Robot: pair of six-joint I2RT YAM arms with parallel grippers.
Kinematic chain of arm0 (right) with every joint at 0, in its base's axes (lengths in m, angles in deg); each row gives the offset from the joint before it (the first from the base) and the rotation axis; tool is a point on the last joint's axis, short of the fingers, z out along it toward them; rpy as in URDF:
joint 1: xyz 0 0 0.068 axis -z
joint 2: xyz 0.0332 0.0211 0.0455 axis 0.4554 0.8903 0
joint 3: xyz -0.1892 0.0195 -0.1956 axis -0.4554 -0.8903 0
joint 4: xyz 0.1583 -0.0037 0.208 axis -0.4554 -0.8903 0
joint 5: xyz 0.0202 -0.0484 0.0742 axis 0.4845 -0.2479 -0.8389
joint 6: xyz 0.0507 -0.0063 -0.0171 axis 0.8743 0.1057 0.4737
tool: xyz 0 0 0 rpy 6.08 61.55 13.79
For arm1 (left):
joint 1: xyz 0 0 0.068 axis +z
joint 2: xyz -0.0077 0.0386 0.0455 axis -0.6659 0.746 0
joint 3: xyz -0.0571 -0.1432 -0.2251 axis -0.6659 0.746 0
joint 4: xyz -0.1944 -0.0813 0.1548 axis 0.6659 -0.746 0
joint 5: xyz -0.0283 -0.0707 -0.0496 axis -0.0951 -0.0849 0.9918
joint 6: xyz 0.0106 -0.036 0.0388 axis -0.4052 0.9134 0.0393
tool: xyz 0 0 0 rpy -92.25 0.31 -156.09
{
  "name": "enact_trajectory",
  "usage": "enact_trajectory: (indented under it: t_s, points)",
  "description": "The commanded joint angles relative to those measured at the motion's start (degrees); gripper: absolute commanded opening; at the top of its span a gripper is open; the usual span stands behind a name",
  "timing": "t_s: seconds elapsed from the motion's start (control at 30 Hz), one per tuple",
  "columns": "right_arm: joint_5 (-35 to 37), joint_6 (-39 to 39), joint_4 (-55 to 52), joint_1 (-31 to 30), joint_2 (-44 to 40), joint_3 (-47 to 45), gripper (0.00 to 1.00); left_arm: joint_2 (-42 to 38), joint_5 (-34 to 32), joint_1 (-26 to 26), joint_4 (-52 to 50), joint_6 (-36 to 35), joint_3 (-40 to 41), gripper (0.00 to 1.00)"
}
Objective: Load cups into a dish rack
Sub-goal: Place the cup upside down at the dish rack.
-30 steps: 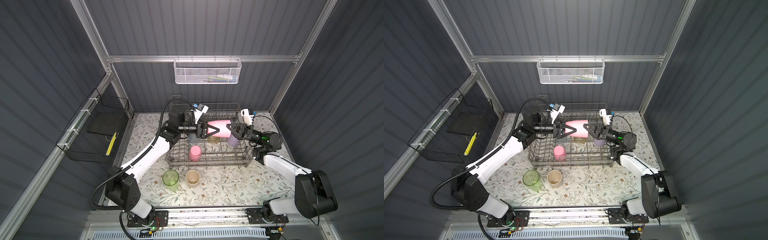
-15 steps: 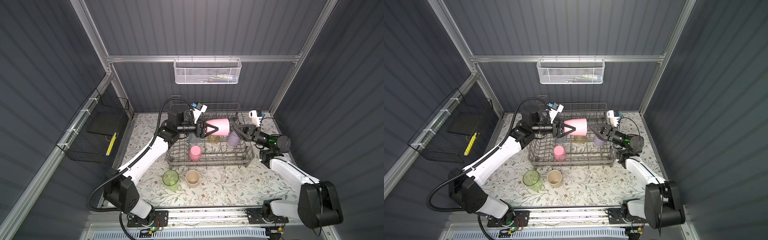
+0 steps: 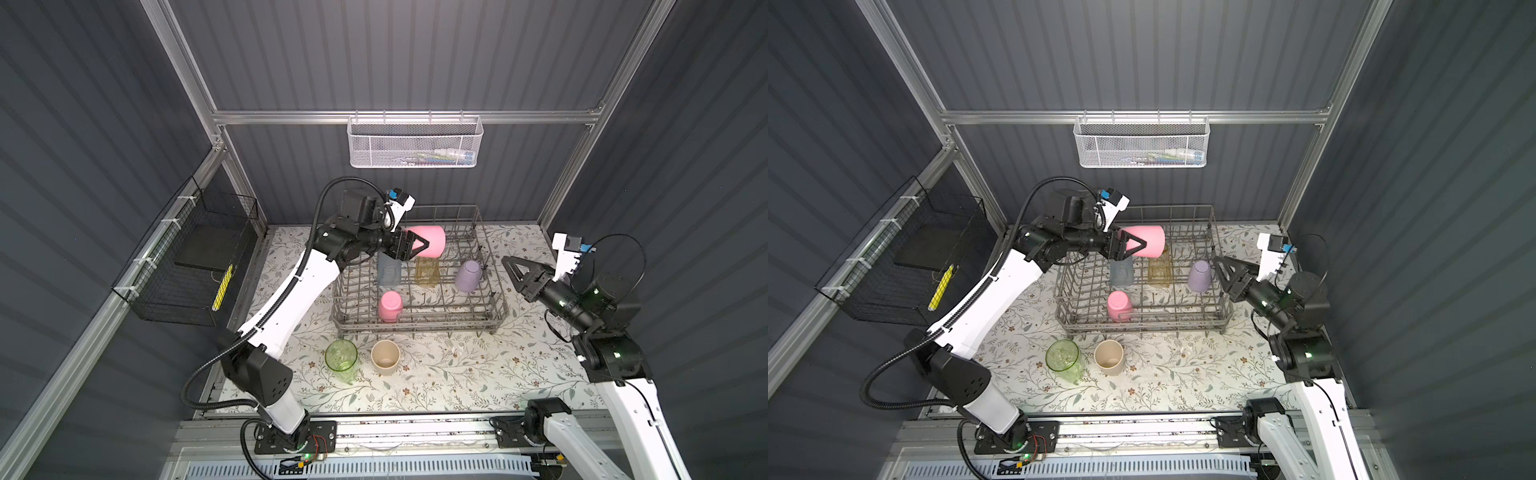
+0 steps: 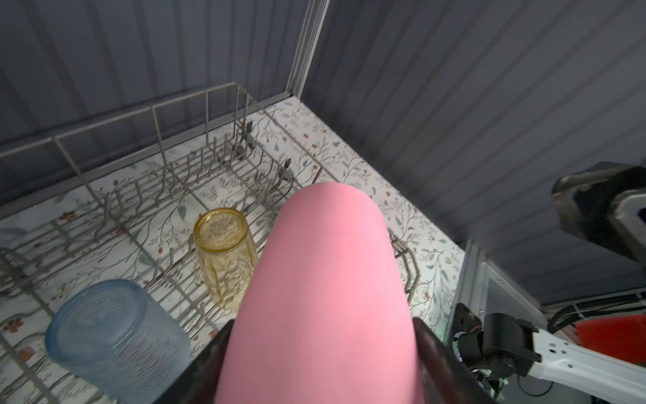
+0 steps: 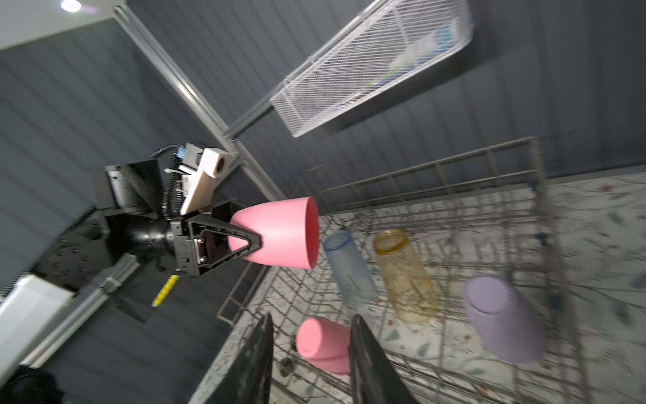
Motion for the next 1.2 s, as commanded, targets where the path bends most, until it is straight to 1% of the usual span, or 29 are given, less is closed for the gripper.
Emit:
enact_trajectory:
  t_s: [0.0,0.07,0.17,0.37,0.5,0.73,1.17]
  points:
    - [12.4,-8.0,-13.3,0.4,0.1,0.2,0.37,5.0,-8.3,-2.4,-13.8,-4.3,-5.1,0.65]
    - [13.7,-7.9,-13.6,0.4,-0.4,-0.3,0.37,7.8,-10.5,-3.8,-17.1,-5.7,-8.1,0.65]
    - [14.6,-8.3,-14.3,0.6,-0.4,-0.5,0.37,10.8,-12.1,-4.8,-21.5,-6.4,-11.2,0.64]
    - [14.2,-8.6,-14.2,1.1,-0.1,-1.4,0.37,14.8,-14.8,-6.1,-26.8,-7.8,-15.0,0.64]
    - [13.1,-8.5,-13.5,1.3,0.3,-2.1,0.37,17.3,-18.2,-7.8,-29.2,-8.5,-17.0,0.64]
    - [11.8,-8.8,-12.5,1.7,0.9,-3.1,0.37,20.7,-17.6,-9.0,-30.3,-8.8,-19.7,0.64]
    - [11.4,-9.5,-12.3,3.0,0.8,-4.4,0.37,27.1,-16.4,-10.6,-32.1,-9.2,-24.7,0.64]
